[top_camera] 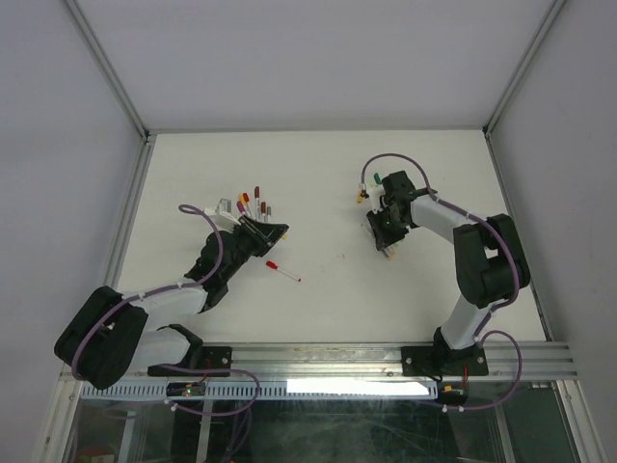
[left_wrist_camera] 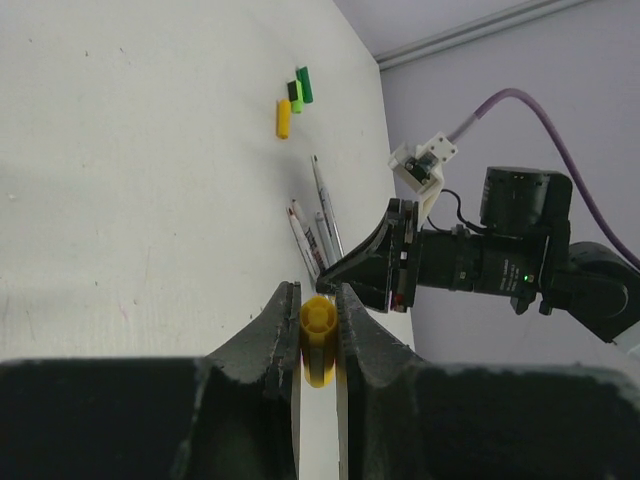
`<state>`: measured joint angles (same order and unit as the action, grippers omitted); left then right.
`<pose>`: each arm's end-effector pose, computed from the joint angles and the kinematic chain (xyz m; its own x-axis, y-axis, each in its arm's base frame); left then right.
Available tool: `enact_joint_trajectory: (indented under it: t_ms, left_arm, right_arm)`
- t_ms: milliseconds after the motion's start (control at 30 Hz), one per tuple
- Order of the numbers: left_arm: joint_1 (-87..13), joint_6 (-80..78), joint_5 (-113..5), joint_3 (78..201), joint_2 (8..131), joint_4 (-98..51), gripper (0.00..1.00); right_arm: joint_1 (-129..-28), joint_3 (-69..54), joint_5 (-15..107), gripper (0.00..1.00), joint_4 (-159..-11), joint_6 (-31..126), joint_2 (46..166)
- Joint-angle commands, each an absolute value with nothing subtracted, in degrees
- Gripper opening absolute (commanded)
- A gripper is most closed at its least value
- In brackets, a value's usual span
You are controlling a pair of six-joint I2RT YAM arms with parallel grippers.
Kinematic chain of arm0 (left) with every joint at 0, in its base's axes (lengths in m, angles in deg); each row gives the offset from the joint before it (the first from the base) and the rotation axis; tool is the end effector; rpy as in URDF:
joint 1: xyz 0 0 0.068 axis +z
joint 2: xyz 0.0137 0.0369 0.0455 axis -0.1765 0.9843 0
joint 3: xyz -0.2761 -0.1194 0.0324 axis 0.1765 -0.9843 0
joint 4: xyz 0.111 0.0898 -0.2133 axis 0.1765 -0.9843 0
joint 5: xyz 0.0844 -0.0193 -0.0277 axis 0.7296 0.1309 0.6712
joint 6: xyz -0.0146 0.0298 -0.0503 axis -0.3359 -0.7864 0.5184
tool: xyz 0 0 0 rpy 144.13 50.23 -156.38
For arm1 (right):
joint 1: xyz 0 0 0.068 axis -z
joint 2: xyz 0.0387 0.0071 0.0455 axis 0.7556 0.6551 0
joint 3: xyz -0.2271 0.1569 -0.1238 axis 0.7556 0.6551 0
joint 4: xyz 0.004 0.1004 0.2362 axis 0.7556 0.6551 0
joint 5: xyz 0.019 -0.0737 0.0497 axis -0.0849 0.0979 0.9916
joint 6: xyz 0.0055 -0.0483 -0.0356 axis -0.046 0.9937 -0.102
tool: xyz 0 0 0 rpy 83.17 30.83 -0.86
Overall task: Open the pen caps
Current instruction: Place the pen at the center of the board, then place the pen cap at the center of the board.
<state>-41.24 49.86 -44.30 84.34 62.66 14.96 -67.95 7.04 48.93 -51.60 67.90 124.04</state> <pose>0.1938 -0.1156 0.2134 -0.5167 -0.7206 -0.4622 0.0849 0.4941 -0.8653 0.3091 0.1145 0.1922 -0.7881 -0.5119 -0.3419 -0.5729 0.8132 0.1028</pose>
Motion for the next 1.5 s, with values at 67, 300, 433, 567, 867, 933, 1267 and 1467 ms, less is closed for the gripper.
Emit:
enact_joint_trajectory:
  t_ms: [67,300,433,567,867,933,1267,1467]
  left_arm:
    - [-45.06,49.00,-42.51,90.68,69.65,16.12,0.00]
    - [-49.31,46.60,-38.55,101.43,78.99,5.47,0.00]
    - [-51.39,45.23,-34.87,109.60,84.43,-3.46,0.00]
    - [-52.91,42.85,-31.77,119.12,91.83,-11.13,0.00]
    - [-53.73,35.93,-28.78,144.94,109.74,-28.77,0.00]
    - [-53.75,34.39,-28.40,149.06,112.61,-30.56,0.00]
    - [-53.74,29.79,-29.01,165.46,123.51,-36.34,0.02]
    - [-53.59,29.30,-29.08,171.01,127.34,-37.65,0.07]
  right_arm:
    - [-67.19,5.58,51.53,0.24,-53.65,67.19,120.95]
    - [-67.04,5.64,52.27,0.26,-53.48,67.81,120.19]
    - [-67.09,5.80,52.53,0.27,-53.70,68.26,119.49]
    - [-67.02,5.88,53.33,0.31,-53.70,68.90,118.31]
    - [-66.33,7.11,54.19,0.39,-54.33,71.81,111.72]
    - [-65.77,7.37,54.43,0.39,-54.45,72.00,110.48]
    - [-62.97,7.91,56.21,0.40,-54.37,72.40,108.20]
    - [-62.21,8.04,56.92,0.40,-54.37,72.40,107.72]
